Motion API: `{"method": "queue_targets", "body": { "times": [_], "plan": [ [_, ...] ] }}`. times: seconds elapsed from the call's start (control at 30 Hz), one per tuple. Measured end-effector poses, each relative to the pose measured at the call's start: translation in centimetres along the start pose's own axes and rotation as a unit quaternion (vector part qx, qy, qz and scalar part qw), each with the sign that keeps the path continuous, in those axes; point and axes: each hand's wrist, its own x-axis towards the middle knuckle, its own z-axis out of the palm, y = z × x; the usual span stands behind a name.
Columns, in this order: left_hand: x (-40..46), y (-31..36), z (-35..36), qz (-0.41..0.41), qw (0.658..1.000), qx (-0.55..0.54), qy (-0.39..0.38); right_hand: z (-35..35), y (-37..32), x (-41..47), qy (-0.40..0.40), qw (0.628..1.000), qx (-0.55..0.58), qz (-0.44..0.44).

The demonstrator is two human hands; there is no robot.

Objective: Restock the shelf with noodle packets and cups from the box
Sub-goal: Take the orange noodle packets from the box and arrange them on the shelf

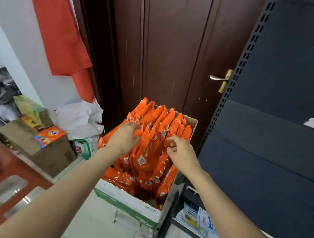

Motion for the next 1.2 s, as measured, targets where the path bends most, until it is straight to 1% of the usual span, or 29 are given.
{"method": "queue_targets", "body": {
  "times": [0.17,0.33,0.43,0.53,0.73,0.83,0.9,1.07,1.2],
  "plan": [
    [2.2,-3.5,0.1,0.018,0.996,0.043,-0.078,2.7,-0.7,2.7,-0.038,0.998,0.014,0.054],
    [3.9,-6.2,-0.2,0.062,0.979,0.089,-0.173,5.8,-2.2,4.9,-0.038,0.989,0.065,0.126],
    [4.3,-7.3,-0.4,0.085,0.969,0.106,-0.207,7.9,-3.3,5.5,-0.057,0.981,0.07,0.169],
    [4.7,-8.0,-0.5,0.12,0.965,0.105,-0.207,9.2,-3.8,5.7,-0.053,0.975,0.081,0.199],
    [5.5,-8.8,-0.1,0.161,0.965,0.021,-0.208,9.1,-3.9,5.1,-0.011,0.973,0.071,0.219],
    [5.7,-9.1,0.0,0.172,0.961,0.025,-0.215,9.0,-4.3,4.9,0.01,0.97,0.074,0.231],
    [6.0,-9.1,-0.1,0.186,0.957,0.037,-0.217,9.2,-4.8,4.8,0.008,0.968,0.076,0.239],
    [6.0,-8.6,-0.2,0.189,0.962,0.017,-0.195,10.0,-5.6,5.2,-0.012,0.966,0.052,0.252],
    [6.1,-8.9,-0.1,0.182,0.963,-0.009,-0.2,9.9,-5.5,5.2,0.0,0.966,0.03,0.258]
  ]
}}
